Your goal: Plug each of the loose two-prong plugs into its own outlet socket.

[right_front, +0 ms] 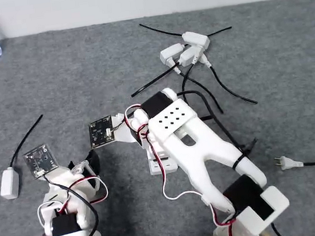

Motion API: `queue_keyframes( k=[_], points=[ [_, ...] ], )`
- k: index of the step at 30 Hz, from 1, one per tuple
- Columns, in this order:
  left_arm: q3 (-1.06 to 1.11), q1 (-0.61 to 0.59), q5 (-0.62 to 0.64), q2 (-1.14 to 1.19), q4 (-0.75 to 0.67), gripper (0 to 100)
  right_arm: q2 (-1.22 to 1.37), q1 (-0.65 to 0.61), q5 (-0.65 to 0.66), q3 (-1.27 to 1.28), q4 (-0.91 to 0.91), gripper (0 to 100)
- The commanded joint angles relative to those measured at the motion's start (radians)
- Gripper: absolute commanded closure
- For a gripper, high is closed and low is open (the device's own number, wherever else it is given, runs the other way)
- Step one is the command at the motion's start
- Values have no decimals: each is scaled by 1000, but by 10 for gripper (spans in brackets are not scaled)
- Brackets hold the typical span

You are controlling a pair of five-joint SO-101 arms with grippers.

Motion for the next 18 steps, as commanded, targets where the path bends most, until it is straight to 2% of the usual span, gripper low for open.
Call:
queue_keyframes(
  k=[1,13,18],
  points=[
    [-7,6,-12,-8,3,775,-33,-25,-9,3,1,988],
    [-7,6,-12,-8,3,775,-33,-31,-21,74,-42,988],
    [-7,6,-12,-8,3,775,-33,-31,-25,144,-119,988]
  ],
)
